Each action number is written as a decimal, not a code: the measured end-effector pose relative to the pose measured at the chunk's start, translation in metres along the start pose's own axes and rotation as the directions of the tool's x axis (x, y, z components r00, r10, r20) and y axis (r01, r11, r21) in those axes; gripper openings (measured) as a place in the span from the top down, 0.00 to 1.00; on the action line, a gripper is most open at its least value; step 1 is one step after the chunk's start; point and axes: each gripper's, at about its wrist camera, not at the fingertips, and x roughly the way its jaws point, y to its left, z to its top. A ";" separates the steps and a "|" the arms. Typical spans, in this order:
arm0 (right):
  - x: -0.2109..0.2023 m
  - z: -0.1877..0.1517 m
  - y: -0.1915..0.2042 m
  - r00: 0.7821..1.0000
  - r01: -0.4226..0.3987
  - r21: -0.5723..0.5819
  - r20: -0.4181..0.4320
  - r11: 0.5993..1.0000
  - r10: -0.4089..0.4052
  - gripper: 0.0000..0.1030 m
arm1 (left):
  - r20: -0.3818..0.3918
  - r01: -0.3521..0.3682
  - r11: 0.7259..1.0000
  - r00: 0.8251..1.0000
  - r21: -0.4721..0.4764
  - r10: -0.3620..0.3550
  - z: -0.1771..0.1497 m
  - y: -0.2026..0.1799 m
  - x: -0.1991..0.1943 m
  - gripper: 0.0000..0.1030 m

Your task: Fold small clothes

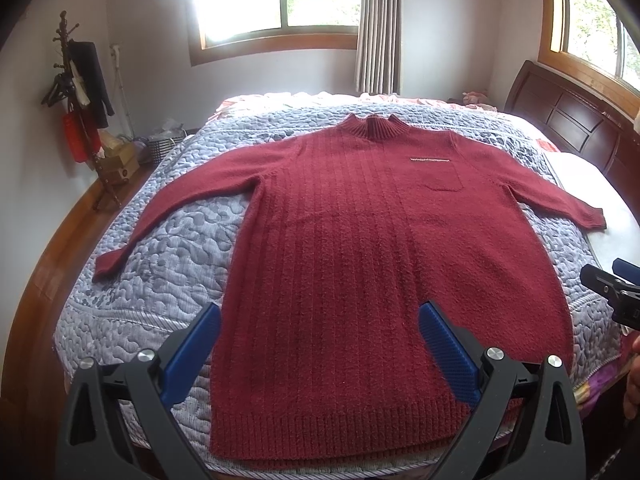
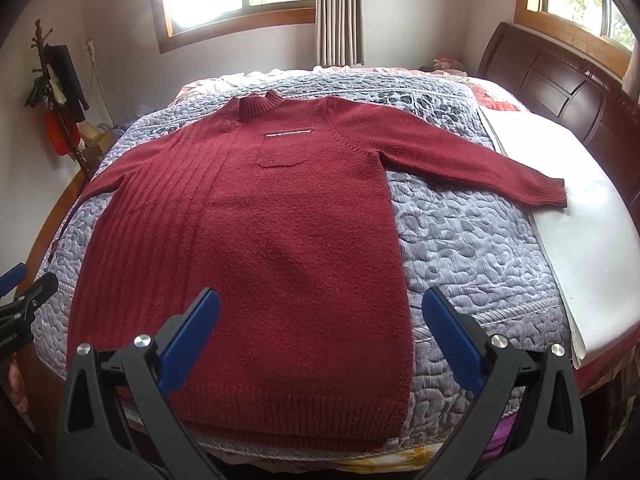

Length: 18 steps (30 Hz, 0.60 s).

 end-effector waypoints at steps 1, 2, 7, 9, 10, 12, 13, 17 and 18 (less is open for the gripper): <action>0.000 0.000 0.001 1.000 0.000 -0.001 0.000 1.000 0.000 0.03 | 0.000 0.000 1.000 1.000 -0.001 0.000 0.000 0.000 0.000 0.04; 0.000 0.000 0.001 1.000 0.000 -0.001 0.000 1.000 0.000 0.03 | -0.001 -0.001 1.000 1.000 -0.002 0.001 0.000 0.001 0.000 0.04; 0.001 0.001 0.001 1.000 0.000 0.000 -0.003 1.000 0.000 0.03 | -0.002 0.000 1.000 1.000 -0.004 0.000 0.000 0.001 0.001 0.04; 0.001 0.002 0.001 1.000 -0.001 0.000 -0.003 1.000 0.001 0.03 | -0.002 0.001 1.000 1.000 -0.006 -0.001 0.000 0.001 0.001 0.04; 0.001 0.002 0.001 1.000 -0.001 0.000 -0.003 1.000 0.001 0.03 | -0.002 0.002 1.000 1.000 -0.005 -0.002 0.000 0.001 0.001 0.04; 0.001 0.002 0.001 1.000 0.000 0.000 -0.004 1.000 0.000 0.03 | -0.004 0.002 1.000 1.000 -0.004 -0.002 0.000 0.001 0.001 0.04; 0.002 0.002 0.001 1.000 -0.001 0.000 -0.004 1.000 0.001 0.03 | -0.004 0.002 1.000 1.000 -0.003 -0.002 0.000 0.001 0.001 0.04; 0.004 0.003 0.001 1.000 -0.004 -0.002 -0.006 1.000 0.004 0.03 | -0.006 0.003 1.000 1.000 -0.004 -0.003 0.001 0.000 0.003 0.04; 0.005 0.004 0.000 1.000 -0.005 -0.002 -0.007 1.000 0.005 0.03 | -0.007 0.002 1.000 1.000 -0.004 -0.002 0.001 0.000 0.004 0.04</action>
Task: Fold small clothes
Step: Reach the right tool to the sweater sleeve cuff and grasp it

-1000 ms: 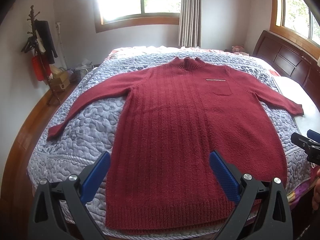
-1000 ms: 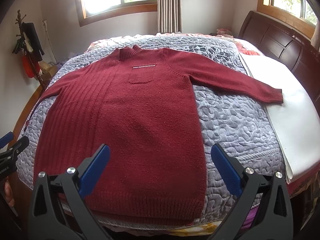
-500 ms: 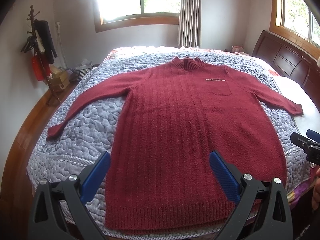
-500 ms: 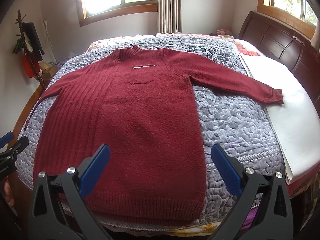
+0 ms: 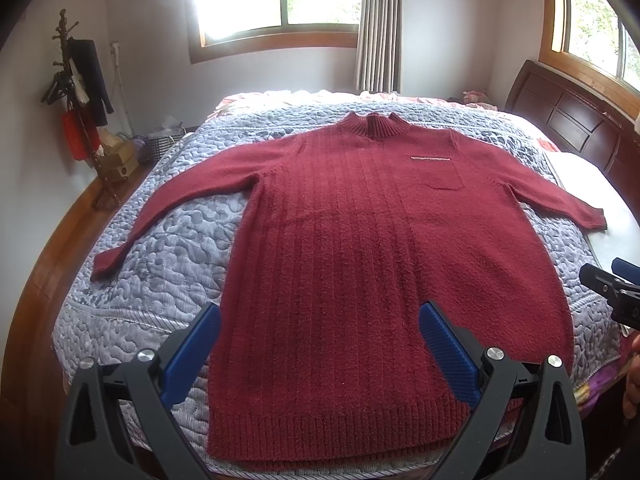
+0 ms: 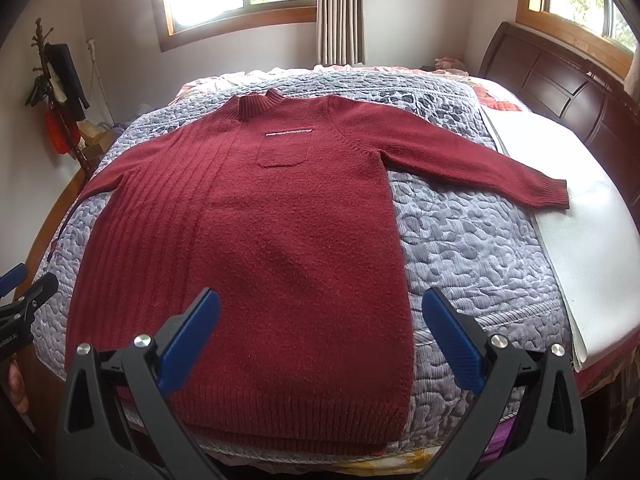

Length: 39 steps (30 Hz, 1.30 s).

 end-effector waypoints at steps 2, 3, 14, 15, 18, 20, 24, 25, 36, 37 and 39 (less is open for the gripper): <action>0.003 0.001 -0.003 1.000 -0.005 0.000 -0.005 1.000 0.005 0.03 | -0.005 0.002 1.000 1.000 0.000 -0.002 0.001 -0.001 0.003 0.04; 0.006 0.002 -0.005 1.000 -0.007 -0.001 -0.008 1.000 0.007 0.03 | -0.009 0.004 1.000 1.000 0.001 -0.004 0.002 -0.002 0.005 0.04; 0.049 0.075 -0.165 0.996 0.078 0.138 -0.060 0.987 -0.070 0.03 | 0.021 0.034 0.999 0.999 0.001 -0.034 0.075 -0.061 0.049 0.04; 0.054 0.081 -0.185 0.995 0.082 0.169 -0.066 0.982 -0.072 0.03 | 0.029 0.031 0.999 0.999 0.012 -0.031 0.084 -0.073 0.055 0.04; 0.077 0.101 -0.247 0.993 0.095 0.211 -0.088 0.973 -0.078 0.03 | 0.040 0.056 0.998 0.998 0.027 -0.057 0.116 -0.110 0.078 0.04; 0.095 0.110 -0.285 0.985 0.139 0.237 -0.132 0.962 -0.110 0.03 | 0.056 0.063 0.998 0.996 0.031 -0.065 0.132 -0.134 0.092 0.04; 0.122 0.120 -0.344 0.967 0.218 0.260 -0.191 0.941 -0.172 0.03 | 0.046 0.106 0.993 0.993 0.053 -0.108 0.164 -0.185 0.124 0.04; 0.128 0.121 -0.357 0.961 0.230 0.264 -0.212 0.937 -0.176 0.03 | 0.037 0.115 0.992 0.992 0.056 -0.117 0.168 -0.194 0.130 0.04; 0.184 0.124 -0.450 0.959 0.128 0.398 -0.282 0.908 -0.012 0.04 | -0.009 0.124 0.989 0.992 0.083 -0.124 0.190 -0.243 0.184 0.04; 0.187 0.124 -0.453 0.959 0.124 0.402 -0.282 0.907 -0.006 0.06 | -0.014 0.118 0.989 0.993 0.084 -0.118 0.190 -0.242 0.187 0.04; 0.188 0.124 -0.454 0.963 0.118 0.395 -0.269 0.911 -0.008 0.19 | -0.025 0.100 0.991 0.995 0.087 -0.099 0.189 -0.239 0.196 0.04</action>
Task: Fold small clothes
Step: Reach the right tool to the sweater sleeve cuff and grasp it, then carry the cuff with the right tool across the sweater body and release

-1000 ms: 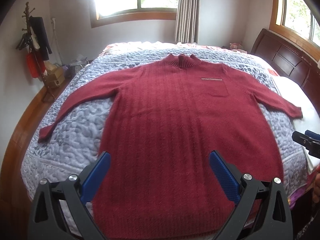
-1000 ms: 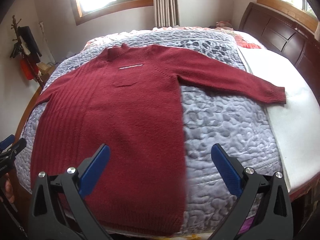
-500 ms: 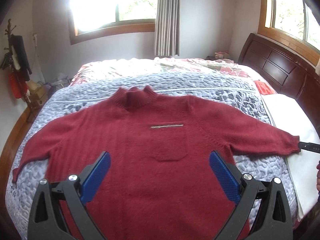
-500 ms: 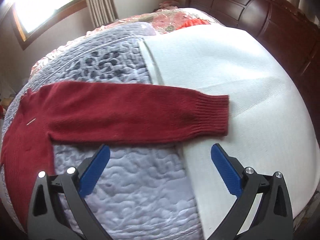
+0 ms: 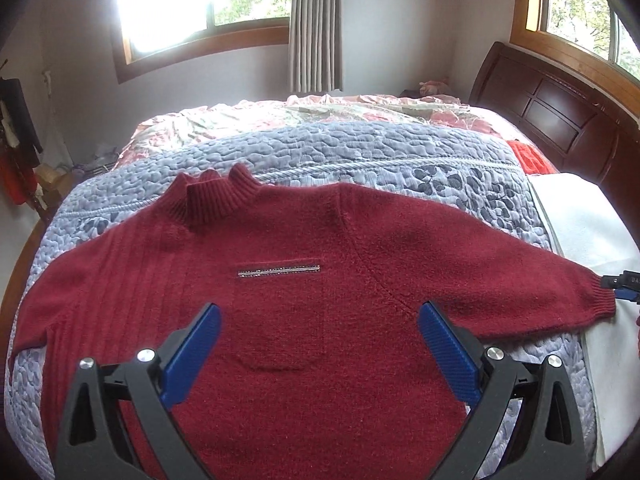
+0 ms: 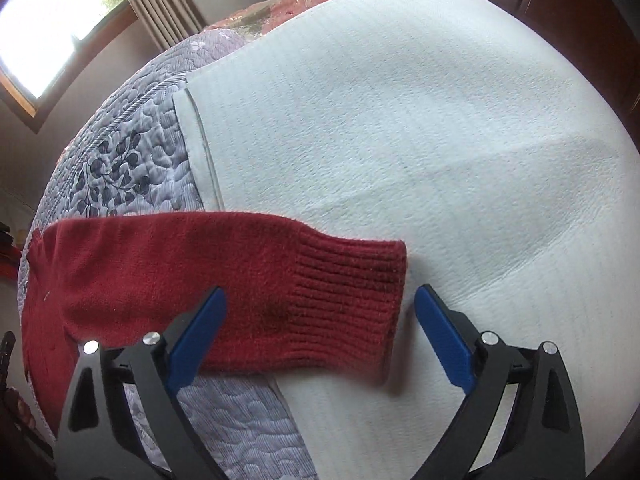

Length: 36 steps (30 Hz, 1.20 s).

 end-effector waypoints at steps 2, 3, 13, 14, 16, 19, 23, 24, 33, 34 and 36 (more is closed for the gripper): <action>0.001 0.002 -0.001 1.000 0.021 -0.014 0.006 1.000 -0.021 0.34 | -0.003 -0.019 1.000 1.000 -0.007 0.019 -0.002 0.007 0.004 0.04; 0.002 0.003 -0.001 0.999 0.032 -0.015 0.008 0.999 -0.032 0.42 | -0.005 -0.024 1.000 1.000 -0.011 0.024 -0.003 0.010 0.005 0.04; -0.015 0.000 0.025 0.998 0.019 -0.093 0.060 0.995 -0.014 0.91 | -0.039 -0.074 0.996 0.997 -0.041 0.072 -0.015 0.054 0.012 0.04; -0.022 -0.001 0.036 0.997 0.004 -0.113 0.074 0.994 0.004 0.91 | -0.043 -0.078 0.996 0.996 -0.048 0.076 -0.016 0.061 0.012 0.04; -0.033 -0.001 0.063 0.995 -0.009 -0.164 0.095 0.986 0.025 0.91 | -0.051 -0.091 0.994 0.995 -0.068 0.087 -0.016 0.077 0.011 0.04; -0.052 -0.001 0.116 0.988 -0.075 -0.254 0.115 0.964 0.107 0.91 | -0.058 -0.111 0.988 0.993 -0.105 0.106 -0.018 0.104 0.008 0.04; -0.073 -0.010 0.199 0.968 -0.164 -0.373 0.116 0.913 0.222 0.91 | -0.062 -0.135 0.982 0.990 -0.135 0.128 -0.023 0.133 0.002 0.04; -0.076 -0.013 0.222 0.961 -0.190 -0.403 0.109 0.895 0.253 0.91 | -0.065 -0.136 0.981 0.990 -0.141 0.128 -0.025 0.139 0.001 0.04; -0.073 -0.055 0.400 0.906 -0.355 -0.585 -0.021 0.729 0.424 0.91 | -0.063 -0.156 0.973 0.987 -0.168 0.148 -0.038 0.190 -0.012 0.04; -0.068 -0.061 0.415 0.899 -0.376 -0.593 -0.047 0.712 0.436 0.91 | -0.063 -0.159 0.972 0.987 -0.172 0.151 -0.039 0.196 -0.012 0.04; -0.057 -0.073 0.444 0.891 -0.401 -0.608 -0.087 0.685 0.445 0.91 | -0.066 -0.166 0.970 0.985 -0.178 0.157 -0.042 0.206 -0.013 0.04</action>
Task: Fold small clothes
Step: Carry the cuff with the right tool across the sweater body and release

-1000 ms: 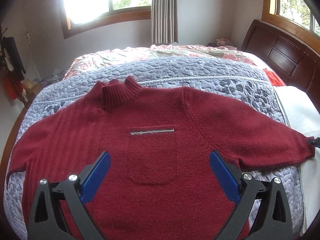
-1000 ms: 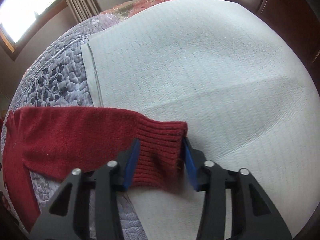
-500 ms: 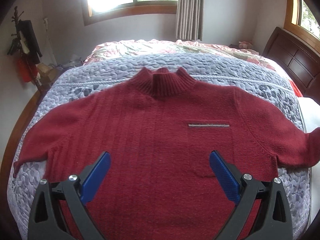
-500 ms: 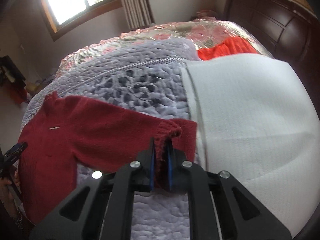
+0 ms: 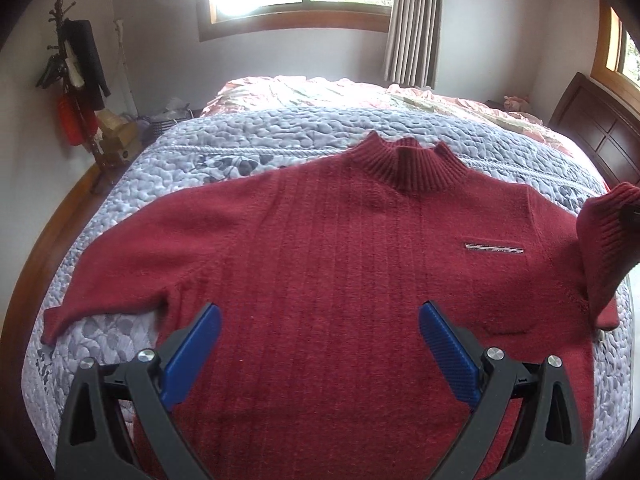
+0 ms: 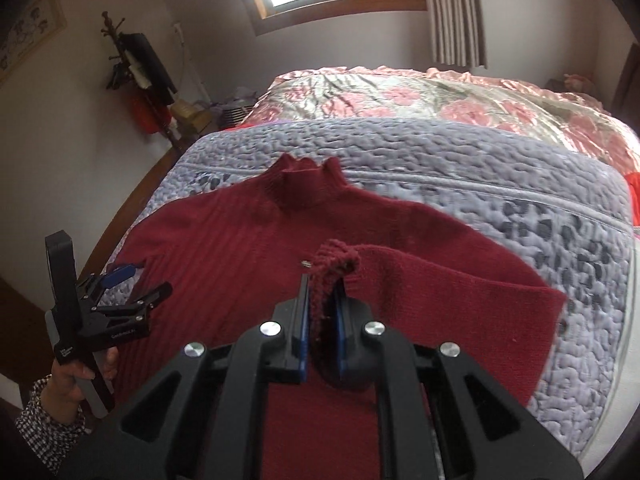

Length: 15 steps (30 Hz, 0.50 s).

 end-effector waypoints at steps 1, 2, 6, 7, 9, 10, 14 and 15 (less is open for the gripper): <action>0.012 0.002 0.007 1.000 -0.013 -0.006 -0.015 1.000 0.013 0.91 | -0.003 -0.004 1.000 1.000 -0.003 0.004 -0.001 0.005 0.001 0.04; 0.025 0.002 0.016 0.999 -0.031 -0.010 -0.033 0.999 0.030 0.91 | -0.004 -0.008 1.000 1.000 -0.005 0.008 -0.001 0.009 0.002 0.04; 0.071 -0.006 0.036 0.992 -0.070 -0.012 -0.104 0.997 0.068 0.89 | -0.014 -0.023 1.000 1.000 -0.005 0.023 -0.006 0.020 0.009 0.04; 0.081 -0.008 0.037 0.989 -0.076 -0.011 -0.126 0.997 0.074 0.86 | -0.021 -0.022 1.000 1.000 -0.008 0.022 -0.007 0.021 0.011 0.04; 0.094 -0.014 0.037 0.985 -0.077 0.006 -0.157 0.997 0.077 0.64 | -0.035 -0.017 1.000 0.999 -0.010 0.016 -0.009 0.021 0.016 0.04; 0.095 -0.016 0.035 0.983 -0.088 0.016 -0.159 0.996 0.089 0.56 | -0.045 -0.012 1.000 0.999 -0.008 0.011 -0.010 0.019 0.019 0.04; 0.070 -0.025 0.023 0.987 -0.120 0.030 -0.105 0.992 0.123 0.53 | -0.067 0.039 0.999 0.997 0.009 -0.039 -0.015 0.002 0.024 0.04; 0.059 -0.028 0.016 0.988 -0.121 0.043 -0.086 0.992 0.125 0.52 | -0.074 0.060 0.998 0.996 0.013 -0.058 -0.016 -0.006 0.024 0.04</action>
